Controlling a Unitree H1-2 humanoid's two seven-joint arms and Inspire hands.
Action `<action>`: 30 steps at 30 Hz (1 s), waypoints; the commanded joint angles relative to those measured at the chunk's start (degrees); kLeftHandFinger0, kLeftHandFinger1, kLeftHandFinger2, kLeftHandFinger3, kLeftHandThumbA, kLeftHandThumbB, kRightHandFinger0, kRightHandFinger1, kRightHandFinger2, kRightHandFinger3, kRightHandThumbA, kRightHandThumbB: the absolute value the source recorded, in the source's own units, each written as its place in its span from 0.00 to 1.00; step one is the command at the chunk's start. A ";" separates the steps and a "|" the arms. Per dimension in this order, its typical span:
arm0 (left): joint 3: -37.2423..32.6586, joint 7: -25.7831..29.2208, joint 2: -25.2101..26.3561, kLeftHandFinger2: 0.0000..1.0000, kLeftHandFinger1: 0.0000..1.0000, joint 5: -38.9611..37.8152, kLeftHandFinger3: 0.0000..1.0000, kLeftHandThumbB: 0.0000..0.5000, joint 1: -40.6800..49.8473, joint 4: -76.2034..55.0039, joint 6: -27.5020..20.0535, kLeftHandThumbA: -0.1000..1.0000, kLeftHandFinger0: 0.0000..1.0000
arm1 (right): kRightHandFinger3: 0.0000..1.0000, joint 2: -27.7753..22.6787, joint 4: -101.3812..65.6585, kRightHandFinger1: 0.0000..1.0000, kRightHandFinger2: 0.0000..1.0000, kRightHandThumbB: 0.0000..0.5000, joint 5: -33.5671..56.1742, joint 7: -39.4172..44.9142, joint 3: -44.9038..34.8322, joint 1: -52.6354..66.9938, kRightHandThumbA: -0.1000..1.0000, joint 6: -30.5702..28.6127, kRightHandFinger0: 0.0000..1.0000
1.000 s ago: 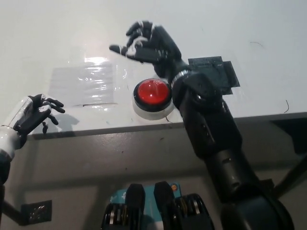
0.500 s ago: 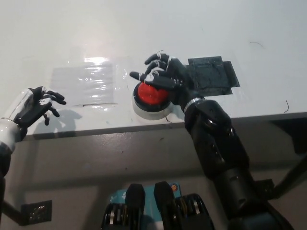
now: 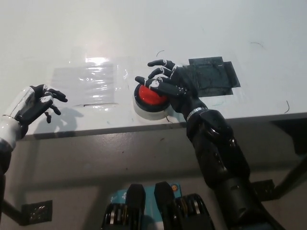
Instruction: The robot uses its right hand to make a fist and press the red button kept in the middle of the desk
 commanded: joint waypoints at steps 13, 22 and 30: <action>0.41 -0.77 2.27 0.47 0.32 0.53 0.59 0.00 -1.87 -0.54 -1.18 0.57 0.19 | 0.47 0.17 0.25 0.00 0.30 0.18 1.01 -1.53 0.27 2.48 1.00 6.56 0.00; 0.97 -0.82 1.83 0.48 0.33 -0.14 0.59 0.00 0.03 -1.51 -0.06 0.56 0.21 | 0.40 0.18 -5.30 0.00 0.28 0.16 0.83 -1.64 1.07 -1.81 1.00 7.80 0.00; 0.92 -0.82 1.88 0.47 0.31 0.20 0.60 0.00 1.36 -1.52 -0.70 0.57 0.20 | 0.43 -1.14 -16.36 0.00 0.33 0.21 1.96 -3.83 -0.21 -8.13 1.00 13.64 0.00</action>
